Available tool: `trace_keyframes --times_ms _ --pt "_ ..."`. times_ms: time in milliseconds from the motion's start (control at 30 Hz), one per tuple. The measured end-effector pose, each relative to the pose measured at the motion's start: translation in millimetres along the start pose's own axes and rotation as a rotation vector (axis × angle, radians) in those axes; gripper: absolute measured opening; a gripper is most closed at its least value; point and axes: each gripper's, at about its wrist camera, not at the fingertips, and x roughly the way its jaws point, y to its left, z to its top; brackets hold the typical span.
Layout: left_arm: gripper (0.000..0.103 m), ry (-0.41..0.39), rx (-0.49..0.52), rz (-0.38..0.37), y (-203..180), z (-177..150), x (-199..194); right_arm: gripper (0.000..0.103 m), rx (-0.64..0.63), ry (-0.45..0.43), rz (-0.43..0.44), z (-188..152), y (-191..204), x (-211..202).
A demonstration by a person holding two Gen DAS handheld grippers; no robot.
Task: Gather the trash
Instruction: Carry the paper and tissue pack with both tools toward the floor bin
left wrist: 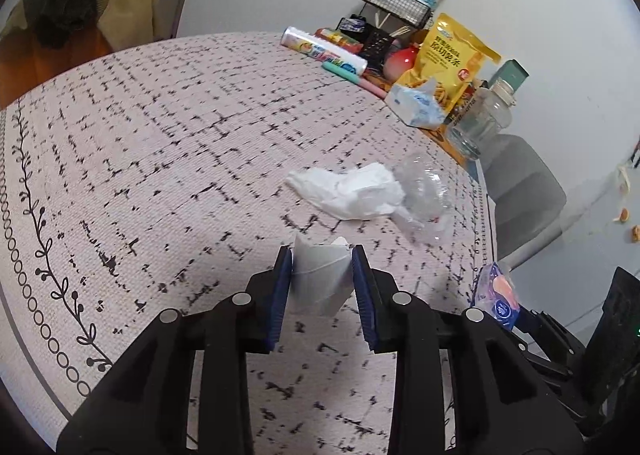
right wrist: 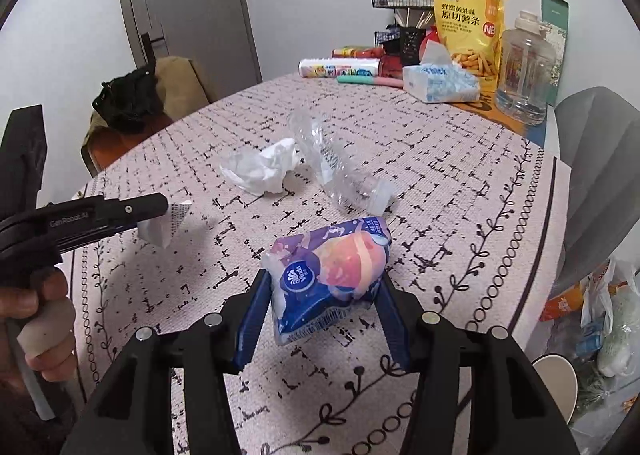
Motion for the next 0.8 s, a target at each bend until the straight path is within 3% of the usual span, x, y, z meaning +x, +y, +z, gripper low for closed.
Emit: trace_keyframes --times_ms 467,800 --pt "0.03 0.002 0.13 -0.034 -77 0 11 0.051 0.046 -0.077 -0.016 -5 -35 -43" --pt "0.03 0.039 0.21 -0.097 -151 -12 32 0.051 0.14 -0.132 -0.071 -18 -98 -76"
